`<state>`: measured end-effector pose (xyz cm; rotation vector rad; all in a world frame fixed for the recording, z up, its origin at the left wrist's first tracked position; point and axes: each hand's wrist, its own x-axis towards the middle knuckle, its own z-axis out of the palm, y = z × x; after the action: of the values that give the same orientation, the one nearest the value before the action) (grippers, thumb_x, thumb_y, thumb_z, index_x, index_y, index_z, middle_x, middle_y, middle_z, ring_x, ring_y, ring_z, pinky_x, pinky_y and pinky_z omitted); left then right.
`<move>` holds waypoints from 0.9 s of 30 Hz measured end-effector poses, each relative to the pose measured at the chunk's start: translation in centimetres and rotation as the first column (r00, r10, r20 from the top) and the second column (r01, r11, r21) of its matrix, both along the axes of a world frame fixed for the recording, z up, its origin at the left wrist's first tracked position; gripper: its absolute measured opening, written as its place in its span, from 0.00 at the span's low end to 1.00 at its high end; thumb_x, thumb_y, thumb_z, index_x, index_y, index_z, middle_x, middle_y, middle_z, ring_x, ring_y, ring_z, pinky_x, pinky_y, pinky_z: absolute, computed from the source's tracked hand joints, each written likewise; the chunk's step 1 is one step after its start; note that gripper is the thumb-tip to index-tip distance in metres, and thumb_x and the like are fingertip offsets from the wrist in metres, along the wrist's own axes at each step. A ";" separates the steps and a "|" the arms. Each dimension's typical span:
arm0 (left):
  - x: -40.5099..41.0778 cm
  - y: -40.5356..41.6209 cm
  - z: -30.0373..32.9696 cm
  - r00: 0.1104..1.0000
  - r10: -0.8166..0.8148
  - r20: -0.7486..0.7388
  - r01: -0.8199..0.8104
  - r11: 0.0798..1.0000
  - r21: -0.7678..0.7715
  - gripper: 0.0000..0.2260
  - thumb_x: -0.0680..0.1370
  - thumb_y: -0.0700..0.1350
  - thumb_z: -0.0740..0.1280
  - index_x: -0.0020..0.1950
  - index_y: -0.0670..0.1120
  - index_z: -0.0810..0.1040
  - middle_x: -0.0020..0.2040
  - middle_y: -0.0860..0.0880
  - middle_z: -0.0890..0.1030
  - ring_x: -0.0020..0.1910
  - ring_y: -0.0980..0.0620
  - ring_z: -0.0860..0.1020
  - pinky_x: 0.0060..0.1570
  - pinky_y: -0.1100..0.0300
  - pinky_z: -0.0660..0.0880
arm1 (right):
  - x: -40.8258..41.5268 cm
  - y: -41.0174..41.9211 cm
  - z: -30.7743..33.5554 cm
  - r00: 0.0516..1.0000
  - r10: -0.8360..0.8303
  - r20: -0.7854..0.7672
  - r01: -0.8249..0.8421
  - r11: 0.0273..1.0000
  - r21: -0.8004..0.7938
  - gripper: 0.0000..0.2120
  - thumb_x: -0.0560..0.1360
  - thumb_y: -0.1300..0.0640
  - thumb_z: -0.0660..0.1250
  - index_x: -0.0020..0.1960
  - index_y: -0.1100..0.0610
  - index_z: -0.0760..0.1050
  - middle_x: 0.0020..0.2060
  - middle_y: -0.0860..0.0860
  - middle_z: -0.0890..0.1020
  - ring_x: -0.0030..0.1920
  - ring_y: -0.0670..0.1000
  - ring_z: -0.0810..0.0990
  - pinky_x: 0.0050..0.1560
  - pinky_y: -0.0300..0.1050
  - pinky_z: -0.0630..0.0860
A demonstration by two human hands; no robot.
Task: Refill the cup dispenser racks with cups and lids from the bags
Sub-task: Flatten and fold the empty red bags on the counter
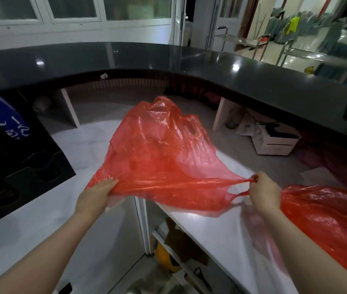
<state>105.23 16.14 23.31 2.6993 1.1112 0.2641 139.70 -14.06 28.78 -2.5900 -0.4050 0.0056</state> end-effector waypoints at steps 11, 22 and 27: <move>-0.6 -0.6 -0.7 0.997 -0.071 0.037 0.075 0.990 -0.122 0.26 0.80 0.41 0.63 0.76 0.49 0.60 0.77 0.47 0.57 0.76 0.48 0.57 0.73 0.56 0.55 | 0.4 -1.5 1.5 0.697 -0.029 -0.716 0.593 0.585 0.553 0.10 0.79 0.64 0.55 0.41 0.59 0.72 0.23 0.52 0.72 0.15 0.44 0.69 0.16 0.29 0.59; -2.6 0.1 -1.7 0.927 -0.193 -0.322 0.180 0.981 -0.070 0.46 0.75 0.68 0.58 0.73 0.47 0.30 0.75 0.46 0.32 0.77 0.47 0.37 0.75 0.54 0.40 | -0.6 -5.1 2.4 0.998 -0.067 0.007 0.067 0.997 0.046 0.15 0.73 0.69 0.55 0.53 0.57 0.75 0.43 0.63 0.80 0.43 0.62 0.76 0.42 0.49 0.70; -2.7 -0.4 -2.0 0.948 -0.178 -0.262 0.181 0.983 -0.013 0.48 0.73 0.68 0.61 0.75 0.47 0.33 0.75 0.47 0.33 0.75 0.48 0.35 0.75 0.52 0.40 | -1.5 -6.0 2.1 0.979 0.201 0.009 -0.201 0.978 -0.062 0.23 0.75 0.54 0.69 0.67 0.60 0.70 0.63 0.61 0.76 0.63 0.61 0.73 0.61 0.51 0.69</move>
<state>102.52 15.76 21.29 2.8834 0.9163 -0.1220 138.24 -20.06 30.88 -2.5983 -0.6809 0.0694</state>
